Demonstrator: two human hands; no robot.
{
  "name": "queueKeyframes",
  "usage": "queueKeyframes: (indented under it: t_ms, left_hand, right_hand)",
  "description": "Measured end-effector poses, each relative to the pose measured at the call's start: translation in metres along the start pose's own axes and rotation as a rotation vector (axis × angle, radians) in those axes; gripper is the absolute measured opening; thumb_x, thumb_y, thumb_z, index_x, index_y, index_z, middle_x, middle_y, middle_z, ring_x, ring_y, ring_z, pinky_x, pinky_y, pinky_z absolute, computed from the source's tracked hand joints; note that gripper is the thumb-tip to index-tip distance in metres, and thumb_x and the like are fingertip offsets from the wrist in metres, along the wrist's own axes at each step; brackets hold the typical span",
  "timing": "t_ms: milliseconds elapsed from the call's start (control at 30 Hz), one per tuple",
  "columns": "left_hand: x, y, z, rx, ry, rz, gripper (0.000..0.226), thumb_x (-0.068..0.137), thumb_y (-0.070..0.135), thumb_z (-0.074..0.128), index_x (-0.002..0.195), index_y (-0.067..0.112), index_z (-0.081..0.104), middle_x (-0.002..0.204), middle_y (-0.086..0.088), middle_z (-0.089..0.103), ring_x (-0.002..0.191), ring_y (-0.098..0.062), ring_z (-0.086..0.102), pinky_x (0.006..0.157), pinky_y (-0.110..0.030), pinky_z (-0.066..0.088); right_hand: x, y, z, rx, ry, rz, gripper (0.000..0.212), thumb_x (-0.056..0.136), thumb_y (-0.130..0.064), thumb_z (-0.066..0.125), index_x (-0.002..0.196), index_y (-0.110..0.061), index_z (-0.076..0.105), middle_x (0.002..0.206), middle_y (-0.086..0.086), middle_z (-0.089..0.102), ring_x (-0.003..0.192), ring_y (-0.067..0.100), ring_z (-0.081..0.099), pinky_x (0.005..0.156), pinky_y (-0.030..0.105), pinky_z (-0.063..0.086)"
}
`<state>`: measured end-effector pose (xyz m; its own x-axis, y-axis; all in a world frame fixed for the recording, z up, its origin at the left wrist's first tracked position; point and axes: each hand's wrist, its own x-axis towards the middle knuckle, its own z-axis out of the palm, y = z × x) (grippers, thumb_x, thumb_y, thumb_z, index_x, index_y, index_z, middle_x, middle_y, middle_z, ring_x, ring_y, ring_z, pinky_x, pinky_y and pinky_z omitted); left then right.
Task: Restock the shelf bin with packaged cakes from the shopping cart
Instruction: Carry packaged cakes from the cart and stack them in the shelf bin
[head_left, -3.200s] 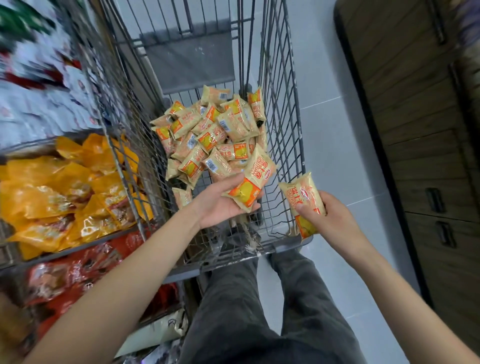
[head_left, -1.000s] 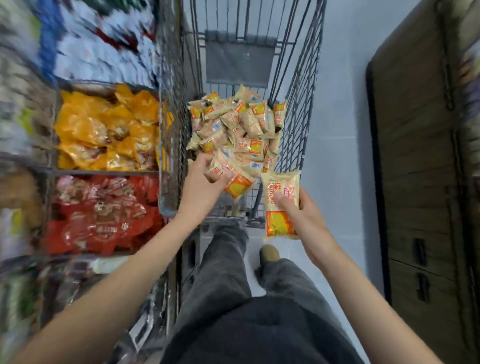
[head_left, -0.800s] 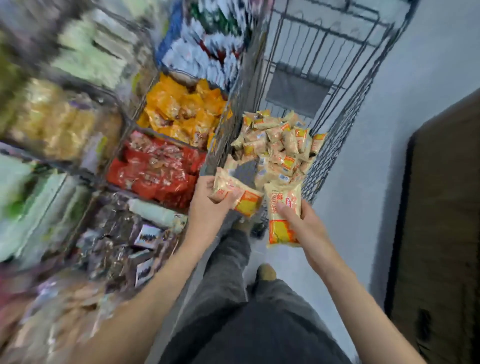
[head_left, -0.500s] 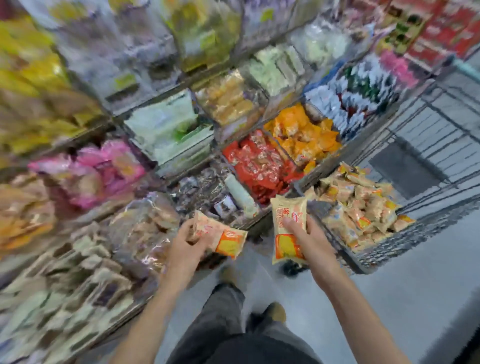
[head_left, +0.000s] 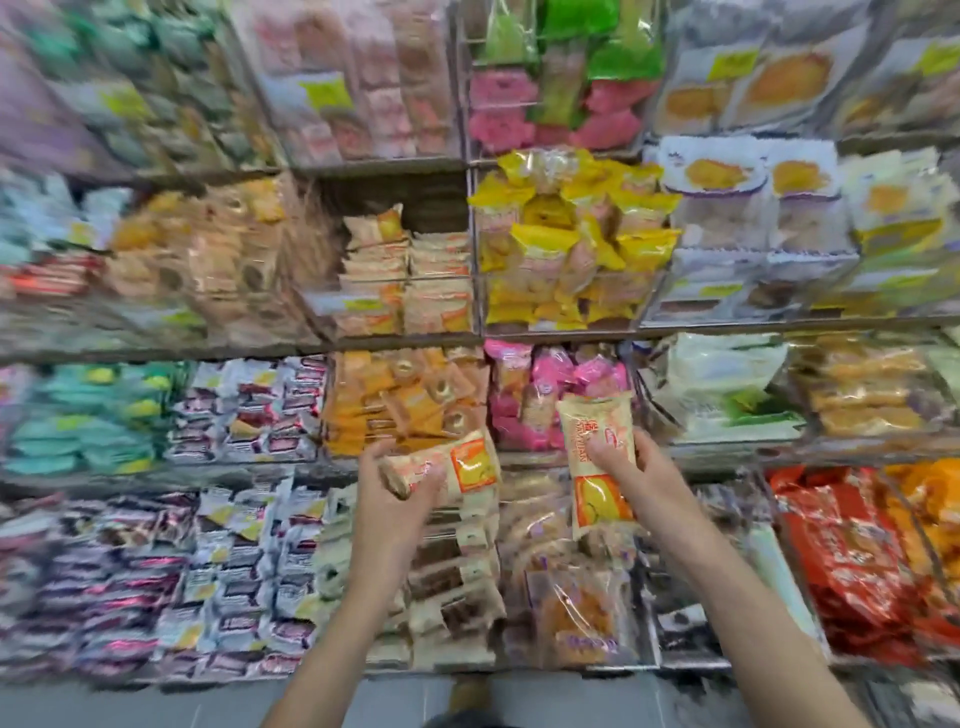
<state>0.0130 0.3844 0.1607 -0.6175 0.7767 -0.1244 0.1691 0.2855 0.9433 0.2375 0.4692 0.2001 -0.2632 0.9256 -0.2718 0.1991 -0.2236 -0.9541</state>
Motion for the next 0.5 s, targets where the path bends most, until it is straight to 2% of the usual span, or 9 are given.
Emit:
queueKeyframes:
  t_ms: [67,167,233,300,400,500]
  left_hand:
    - [0.037,0.010,-0.025,0.017,0.061,0.067,0.033,0.081,0.047,0.066,0.099,0.040,0.040,0.098,0.015,0.049,0.072,0.015,0.053,0.053,-0.007,0.041]
    - [0.093,0.035,-0.053,0.107,0.131,0.178,0.029,0.081,0.048,0.066,0.088,0.034,0.042,0.084,0.004,0.053,0.071,-0.006,0.053,0.054,-0.025,0.041]
    - [0.127,0.056,-0.069,0.199,0.173,0.285,0.032,0.077,0.053,0.065,0.082,0.032,0.041,0.074,0.008,0.051,0.063,-0.006,0.049,0.050,-0.029,0.037]
    - [0.163,0.081,-0.081,0.280,0.200,0.350,0.033,0.072,0.058,0.060,0.077,0.032,0.040,0.068,0.010,0.047,0.060,-0.006,0.045,0.050,-0.030,0.034]
    - [0.225,0.113,-0.087,0.466,0.184,0.379,0.033,0.073,0.054,0.061,0.079,0.028,0.041,0.070,0.009,0.049,0.065,-0.014,0.047,0.052,-0.031,0.029]
    - [0.285,0.130,-0.078,0.591,0.102,0.355,0.033,0.079,0.045,0.064,0.089,0.019,0.046,0.082,-0.003,0.056,0.082,-0.026,0.055,0.063,-0.032,0.036]
  right_hand:
    - [0.023,-0.019,0.029,-0.006,-0.020,-0.044,0.061,0.063,-0.061,0.062,0.113,-0.026,0.058,0.095,-0.008,0.071,0.081,0.007,0.069,0.064,0.020,0.050]
    - [0.054,-0.039,0.062,-0.013,-0.054,-0.086,0.046,0.076,-0.055,0.063,0.114,-0.030,0.059,0.096,-0.011,0.071,0.084,0.005,0.069,0.066,0.022,0.050]
    - [0.070,-0.049,0.078,-0.016,-0.073,-0.100,0.039,0.080,-0.053,0.062,0.113,-0.034,0.057,0.101,-0.011,0.070,0.091,0.007,0.067,0.076,0.029,0.051]
    - [0.085,-0.060,0.091,0.000,-0.081,-0.114,0.041,0.079,-0.052,0.063,0.115,-0.031,0.057,0.102,-0.007,0.071,0.091,0.010,0.068,0.080,0.033,0.052]
    - [0.105,-0.075,0.108,0.021,-0.085,-0.124,0.042,0.080,-0.049,0.066,0.116,-0.028,0.057,0.102,-0.006,0.071,0.090,0.011,0.069,0.078,0.032,0.054]
    - [0.127,-0.090,0.118,-0.049,-0.086,-0.166,0.047,0.080,-0.051,0.066,0.119,-0.027,0.056,0.105,-0.009,0.068,0.093,0.008,0.065,0.076,0.028,0.050]
